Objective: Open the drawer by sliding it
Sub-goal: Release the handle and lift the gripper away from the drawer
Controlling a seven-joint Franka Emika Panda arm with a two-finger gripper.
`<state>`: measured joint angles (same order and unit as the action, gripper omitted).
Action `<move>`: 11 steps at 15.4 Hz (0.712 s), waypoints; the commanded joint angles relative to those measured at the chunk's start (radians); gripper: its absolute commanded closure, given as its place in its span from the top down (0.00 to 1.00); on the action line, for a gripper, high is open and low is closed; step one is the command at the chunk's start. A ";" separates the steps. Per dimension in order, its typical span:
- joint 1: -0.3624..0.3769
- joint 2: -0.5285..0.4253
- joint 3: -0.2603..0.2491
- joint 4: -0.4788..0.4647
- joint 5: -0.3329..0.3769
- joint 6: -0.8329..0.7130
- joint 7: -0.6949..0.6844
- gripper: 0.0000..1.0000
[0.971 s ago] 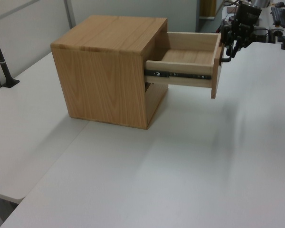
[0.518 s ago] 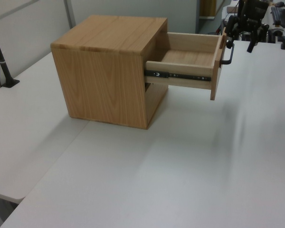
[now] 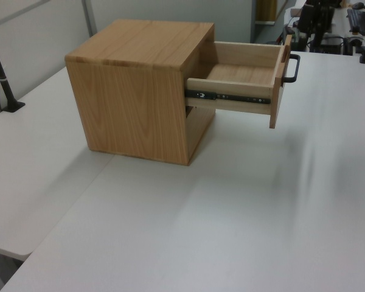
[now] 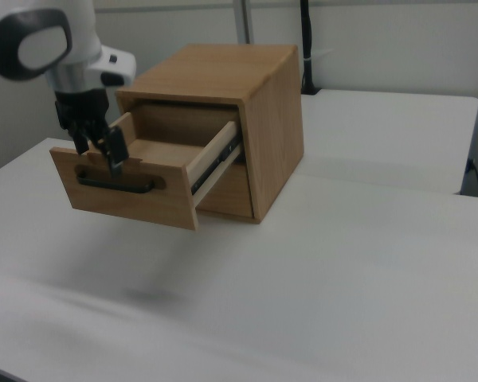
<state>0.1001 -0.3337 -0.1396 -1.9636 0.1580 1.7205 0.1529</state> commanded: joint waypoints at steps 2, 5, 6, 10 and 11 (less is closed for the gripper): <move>-0.066 0.247 0.081 0.319 -0.182 -0.214 -0.191 1.00; -0.074 0.311 0.086 0.342 -0.222 -0.210 -0.254 1.00; -0.074 0.324 0.087 0.344 -0.230 -0.208 -0.256 1.00; -0.073 0.331 0.086 0.361 -0.222 -0.205 -0.253 1.00; -0.073 0.329 0.074 0.367 -0.215 -0.197 -0.253 1.00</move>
<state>0.0376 -0.0063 -0.0664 -1.6332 -0.0573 1.5489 -0.0762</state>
